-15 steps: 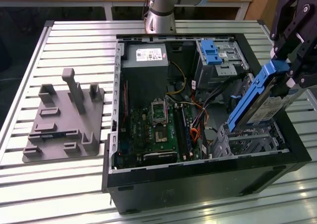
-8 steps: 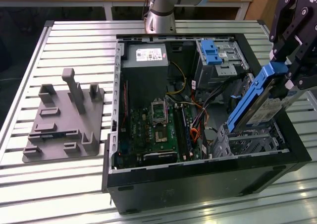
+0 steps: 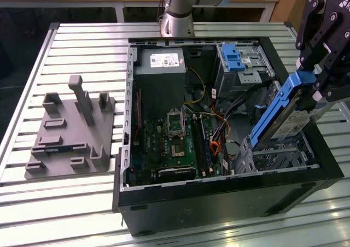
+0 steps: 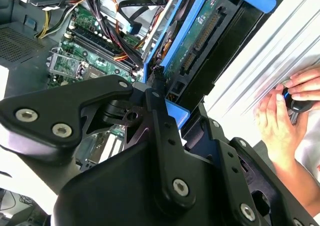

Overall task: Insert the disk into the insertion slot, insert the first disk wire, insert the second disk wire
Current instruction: 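Insert the disk into the insertion slot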

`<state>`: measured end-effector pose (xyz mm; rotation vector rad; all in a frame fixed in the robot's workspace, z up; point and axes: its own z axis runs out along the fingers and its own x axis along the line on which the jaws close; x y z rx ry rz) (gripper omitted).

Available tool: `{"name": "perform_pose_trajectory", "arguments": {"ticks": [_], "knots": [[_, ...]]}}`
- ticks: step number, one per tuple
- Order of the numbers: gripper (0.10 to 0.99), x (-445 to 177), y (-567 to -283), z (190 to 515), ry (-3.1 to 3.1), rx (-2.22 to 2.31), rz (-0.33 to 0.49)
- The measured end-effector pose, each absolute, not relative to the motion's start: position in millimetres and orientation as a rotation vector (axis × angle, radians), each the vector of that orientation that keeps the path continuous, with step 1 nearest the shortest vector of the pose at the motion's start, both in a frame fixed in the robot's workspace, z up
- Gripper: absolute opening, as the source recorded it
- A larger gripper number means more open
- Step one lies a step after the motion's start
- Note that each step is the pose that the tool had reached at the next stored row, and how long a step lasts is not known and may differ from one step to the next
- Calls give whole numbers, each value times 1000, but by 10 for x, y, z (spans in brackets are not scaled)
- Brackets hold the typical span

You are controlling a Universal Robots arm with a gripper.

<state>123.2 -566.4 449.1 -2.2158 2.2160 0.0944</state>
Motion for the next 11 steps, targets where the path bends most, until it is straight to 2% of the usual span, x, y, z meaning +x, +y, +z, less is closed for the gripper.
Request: {"name": "perform_pose_trajectory", "arguments": {"ticks": [11], "knots": [[365,1226,-5664,4423,2217,-2217,93]]}}
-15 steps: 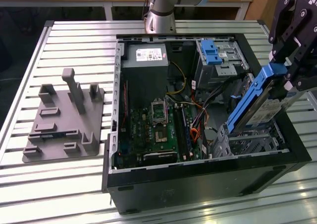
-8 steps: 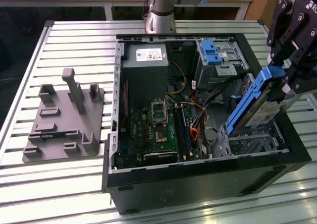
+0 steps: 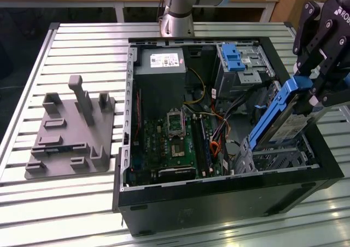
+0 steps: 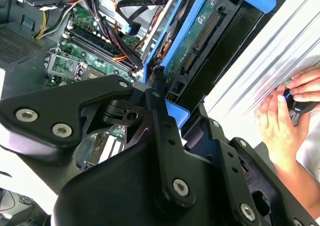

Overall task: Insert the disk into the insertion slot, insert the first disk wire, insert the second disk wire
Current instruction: 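Insert the disk into the insertion slot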

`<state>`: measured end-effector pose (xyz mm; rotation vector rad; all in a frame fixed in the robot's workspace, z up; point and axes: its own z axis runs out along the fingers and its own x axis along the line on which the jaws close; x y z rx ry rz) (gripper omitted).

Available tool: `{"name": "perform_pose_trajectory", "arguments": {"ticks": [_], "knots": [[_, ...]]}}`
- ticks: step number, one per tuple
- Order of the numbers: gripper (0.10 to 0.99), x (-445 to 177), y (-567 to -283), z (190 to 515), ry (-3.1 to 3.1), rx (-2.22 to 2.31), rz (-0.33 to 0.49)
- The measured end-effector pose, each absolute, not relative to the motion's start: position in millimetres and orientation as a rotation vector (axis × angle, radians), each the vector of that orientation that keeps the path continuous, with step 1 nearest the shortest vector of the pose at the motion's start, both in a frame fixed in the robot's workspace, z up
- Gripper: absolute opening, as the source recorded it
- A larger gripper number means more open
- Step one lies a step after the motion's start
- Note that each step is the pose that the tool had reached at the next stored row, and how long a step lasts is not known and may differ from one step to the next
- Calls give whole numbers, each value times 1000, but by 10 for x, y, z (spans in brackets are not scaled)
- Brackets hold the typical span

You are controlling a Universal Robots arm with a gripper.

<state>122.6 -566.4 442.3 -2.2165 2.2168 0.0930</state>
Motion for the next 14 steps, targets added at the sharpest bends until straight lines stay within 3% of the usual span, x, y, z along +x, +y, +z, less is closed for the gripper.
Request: {"name": "perform_pose_trajectory", "arguments": {"ticks": [14], "knots": [[365,1226,-5666,4278,2217,-2217,93]]}}
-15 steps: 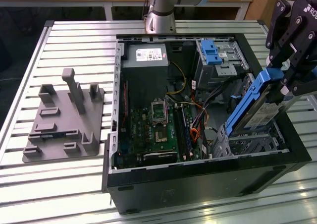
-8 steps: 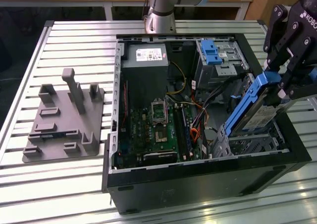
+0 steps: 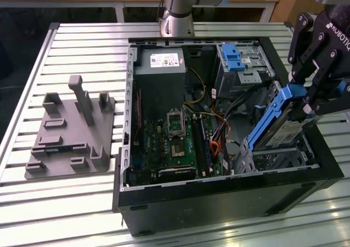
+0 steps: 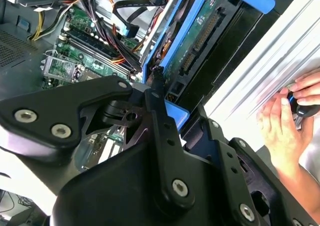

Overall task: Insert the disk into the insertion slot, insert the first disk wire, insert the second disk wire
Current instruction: 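Insert the disk into the insertion slot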

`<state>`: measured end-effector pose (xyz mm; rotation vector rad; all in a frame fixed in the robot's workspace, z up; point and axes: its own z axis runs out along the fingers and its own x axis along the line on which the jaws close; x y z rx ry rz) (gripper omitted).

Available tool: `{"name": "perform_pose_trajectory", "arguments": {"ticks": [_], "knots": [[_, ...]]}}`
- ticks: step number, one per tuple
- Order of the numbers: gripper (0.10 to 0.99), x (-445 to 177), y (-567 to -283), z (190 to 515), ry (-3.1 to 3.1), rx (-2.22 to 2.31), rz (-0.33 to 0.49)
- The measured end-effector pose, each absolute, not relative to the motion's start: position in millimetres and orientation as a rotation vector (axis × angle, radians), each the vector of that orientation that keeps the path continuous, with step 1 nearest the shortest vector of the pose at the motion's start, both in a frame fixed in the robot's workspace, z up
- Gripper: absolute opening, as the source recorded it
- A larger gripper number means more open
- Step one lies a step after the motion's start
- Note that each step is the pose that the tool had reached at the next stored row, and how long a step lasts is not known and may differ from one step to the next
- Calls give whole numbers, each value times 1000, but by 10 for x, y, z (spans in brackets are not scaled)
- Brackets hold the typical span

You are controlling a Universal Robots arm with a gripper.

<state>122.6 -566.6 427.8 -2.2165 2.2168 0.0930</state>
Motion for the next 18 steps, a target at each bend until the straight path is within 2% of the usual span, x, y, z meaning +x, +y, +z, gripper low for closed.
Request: {"name": "perform_pose_trajectory", "arguments": {"ticks": [15,16,17,18], "knots": [[365,1227,-5674,4028,2216,-2217,93],[376,1226,-5674,4024,2217,-2217,93],[431,1227,-5674,4023,2217,-2216,93],[431,1227,-5674,4025,2217,-2217,92]]}}
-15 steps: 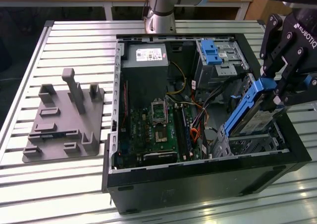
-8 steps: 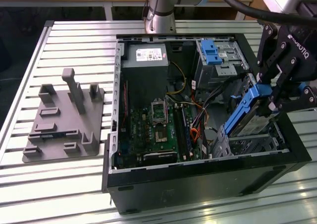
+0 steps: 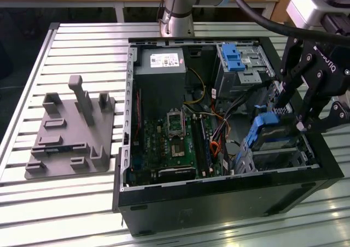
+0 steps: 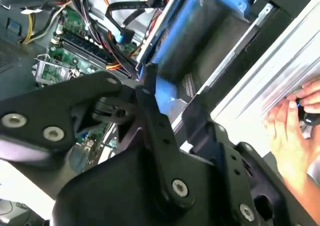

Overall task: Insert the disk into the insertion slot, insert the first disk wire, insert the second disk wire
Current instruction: 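Insert the disk into the insertion slot, then insert the first disk wire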

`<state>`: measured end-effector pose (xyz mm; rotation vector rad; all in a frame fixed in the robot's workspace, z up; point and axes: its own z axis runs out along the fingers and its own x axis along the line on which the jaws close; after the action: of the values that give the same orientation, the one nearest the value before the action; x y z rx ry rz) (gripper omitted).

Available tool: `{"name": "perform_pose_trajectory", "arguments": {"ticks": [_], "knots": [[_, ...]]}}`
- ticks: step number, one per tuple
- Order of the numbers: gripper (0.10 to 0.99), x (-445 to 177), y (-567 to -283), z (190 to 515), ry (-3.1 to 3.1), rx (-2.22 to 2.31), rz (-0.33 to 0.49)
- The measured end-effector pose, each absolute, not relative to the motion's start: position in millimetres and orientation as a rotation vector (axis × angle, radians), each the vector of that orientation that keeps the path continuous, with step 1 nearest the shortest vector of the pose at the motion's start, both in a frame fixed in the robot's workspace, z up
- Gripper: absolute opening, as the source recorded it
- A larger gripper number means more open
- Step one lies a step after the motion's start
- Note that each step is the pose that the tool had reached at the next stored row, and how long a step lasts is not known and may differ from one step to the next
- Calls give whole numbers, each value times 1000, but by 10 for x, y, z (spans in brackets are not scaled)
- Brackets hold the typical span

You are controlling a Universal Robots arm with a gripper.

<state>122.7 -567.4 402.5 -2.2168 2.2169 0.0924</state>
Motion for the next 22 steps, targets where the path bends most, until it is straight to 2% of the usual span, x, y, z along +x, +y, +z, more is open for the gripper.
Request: {"name": "perform_pose_trajectory", "arguments": {"ticks": [1,2,3,22], "knots": [[494,1227,-5674,4024,2217,-2217,93],[494,1226,-5674,4024,2217,-2217,93],[561,1226,-5674,4024,2217,-2217,93],[561,1227,-5662,4024,2220,-2219,87]]}}
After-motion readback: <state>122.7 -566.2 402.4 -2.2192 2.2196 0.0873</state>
